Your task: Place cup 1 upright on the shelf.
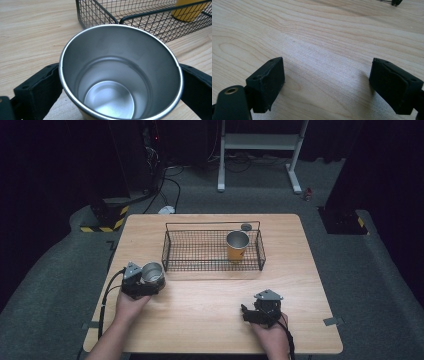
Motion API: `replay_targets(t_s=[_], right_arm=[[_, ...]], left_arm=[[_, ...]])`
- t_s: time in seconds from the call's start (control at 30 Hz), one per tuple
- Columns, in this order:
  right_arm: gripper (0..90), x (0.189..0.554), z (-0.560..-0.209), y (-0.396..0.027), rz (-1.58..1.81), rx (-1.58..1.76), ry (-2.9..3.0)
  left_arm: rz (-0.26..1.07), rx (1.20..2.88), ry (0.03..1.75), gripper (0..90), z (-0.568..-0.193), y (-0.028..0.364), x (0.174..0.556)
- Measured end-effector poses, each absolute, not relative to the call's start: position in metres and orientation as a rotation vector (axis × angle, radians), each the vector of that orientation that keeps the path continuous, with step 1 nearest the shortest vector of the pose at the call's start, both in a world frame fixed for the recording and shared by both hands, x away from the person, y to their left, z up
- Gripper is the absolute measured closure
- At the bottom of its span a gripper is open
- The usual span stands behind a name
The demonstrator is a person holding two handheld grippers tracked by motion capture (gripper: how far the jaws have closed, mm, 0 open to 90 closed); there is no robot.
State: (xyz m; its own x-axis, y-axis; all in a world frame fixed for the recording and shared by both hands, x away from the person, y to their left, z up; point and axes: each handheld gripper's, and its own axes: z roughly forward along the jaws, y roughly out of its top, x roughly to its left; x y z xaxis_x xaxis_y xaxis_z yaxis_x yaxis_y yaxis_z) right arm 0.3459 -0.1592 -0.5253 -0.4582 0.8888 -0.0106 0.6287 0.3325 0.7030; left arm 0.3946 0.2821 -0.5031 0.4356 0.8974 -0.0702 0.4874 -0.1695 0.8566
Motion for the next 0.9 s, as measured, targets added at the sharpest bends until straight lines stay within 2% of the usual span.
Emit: replay_targets(t_s=[0.17, 0.73, 0.9], right_arm=[[13.0, 0.346, -0.525, -0.159, 0.898, 1.342, 2.208], [13.0, 0.346, -0.525, -0.159, 0.898, 1.339, 2.208], [13.1, 0.346, -0.525, -0.159, 0.898, 1.338, 2.208]], left_arm=[[0.597, 1.824, 1.182, 0.7, -0.504, 0.282, 0.394], [0.678, 1.793, 1.143, 17.8, -0.505, 0.281, 0.386], [0.687, 1.791, 1.139, 18.7, -0.505, 0.281, 0.384]])
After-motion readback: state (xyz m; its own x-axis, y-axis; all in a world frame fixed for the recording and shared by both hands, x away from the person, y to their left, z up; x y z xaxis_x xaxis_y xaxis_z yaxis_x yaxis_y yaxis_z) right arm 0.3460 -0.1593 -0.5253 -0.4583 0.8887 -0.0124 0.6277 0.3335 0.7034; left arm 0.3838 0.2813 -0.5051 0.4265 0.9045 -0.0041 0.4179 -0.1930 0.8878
